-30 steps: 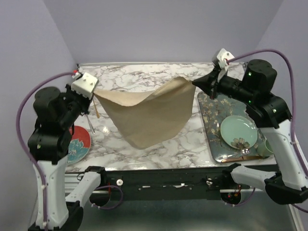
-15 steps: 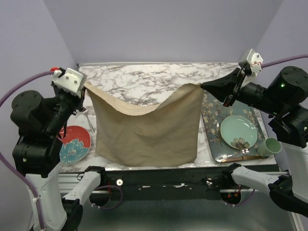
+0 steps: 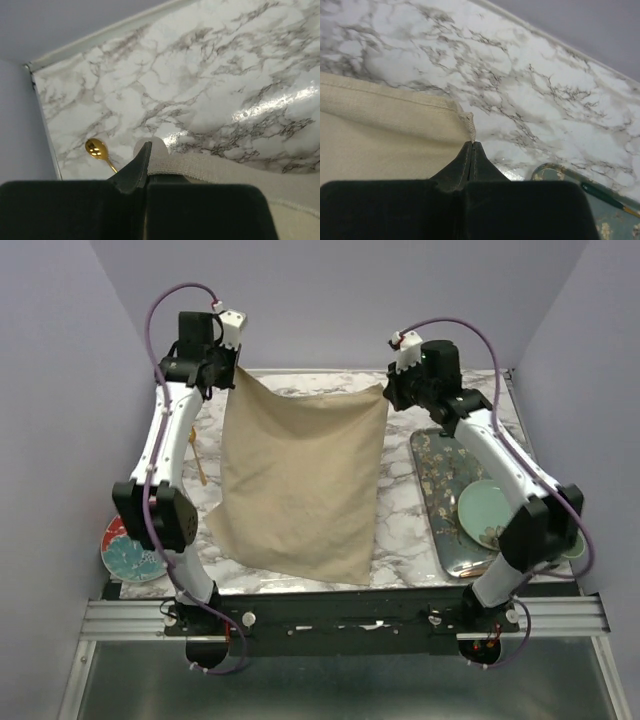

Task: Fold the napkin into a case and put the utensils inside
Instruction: Flatten out the crumpled napkin at the center of the board, then flatten the napkin at the center of the board.

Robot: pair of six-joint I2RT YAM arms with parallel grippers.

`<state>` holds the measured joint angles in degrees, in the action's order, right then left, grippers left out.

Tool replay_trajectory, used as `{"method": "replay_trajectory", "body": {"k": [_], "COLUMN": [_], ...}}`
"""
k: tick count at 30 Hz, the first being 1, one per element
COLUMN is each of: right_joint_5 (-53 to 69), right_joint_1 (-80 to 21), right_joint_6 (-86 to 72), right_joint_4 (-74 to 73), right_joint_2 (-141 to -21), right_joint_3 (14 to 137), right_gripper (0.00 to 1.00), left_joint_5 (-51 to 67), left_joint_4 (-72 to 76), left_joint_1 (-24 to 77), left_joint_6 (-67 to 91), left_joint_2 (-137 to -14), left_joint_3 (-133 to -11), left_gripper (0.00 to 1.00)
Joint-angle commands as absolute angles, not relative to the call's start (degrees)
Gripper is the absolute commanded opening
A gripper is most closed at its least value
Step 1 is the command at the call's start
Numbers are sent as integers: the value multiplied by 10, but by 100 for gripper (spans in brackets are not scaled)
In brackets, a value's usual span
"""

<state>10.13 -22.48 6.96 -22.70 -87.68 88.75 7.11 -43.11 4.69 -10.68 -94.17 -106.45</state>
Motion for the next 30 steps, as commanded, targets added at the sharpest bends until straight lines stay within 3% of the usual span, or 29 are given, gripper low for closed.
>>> {"method": "replay_trajectory", "body": {"k": [1, 3, 4, 5, 7, 9, 10, 12, 17, 21, 30], "right_joint_5": [66, 81, 80, 76, 51, 29, 26, 34, 166, 246, 293], "right_joint_1": [-180, -175, -174, -176, -175, -171, -170, -168, -169, -187, -263], "right_joint_6": [70, 77, 79, 81, 79, 79, 83, 96, 142, 176, 177], "right_joint_4": [-160, -163, -170, -192, -232, -265, -265, -267, -336, -441, -470], "right_joint_2": [-1038, -1128, -1156, -1180, -1259, -1281, -1271, -1246, -1128, -1080, -999], "right_joint_3": [974, 1048, 1081, 1108, 1220, 1254, 1239, 1210, 1090, 1023, 835], "right_gripper": [1, 1, 1, 5, 36, 60, 82, 99, 100, 100, 97], "left_joint_5": [28, 18, 13, 4, -47, -66, -69, -46, 49, 94, 101], "left_joint_4": [-432, -439, -441, -449, -454, -449, -443, -417, -439, -439, -432], "left_joint_1": [63, 66, 68, 69, 65, 58, 49, 35, 7, 4, 4], "left_joint_6": [-81, -71, -69, -68, -53, -40, -39, -39, -102, -197, -272], "left_joint_2": [-1107, -1204, -1234, -1288, -1328, -1339, -1329, -1275, -1139, -1020, -887], "left_joint_3": [-1206, -1291, -1322, -1351, -1422, -1414, -1398, -1317, -1171, -952, -703], "left_gripper": [0, 3, 10, 29, 50, 83, 98, 99, 99, 94, 53]}}
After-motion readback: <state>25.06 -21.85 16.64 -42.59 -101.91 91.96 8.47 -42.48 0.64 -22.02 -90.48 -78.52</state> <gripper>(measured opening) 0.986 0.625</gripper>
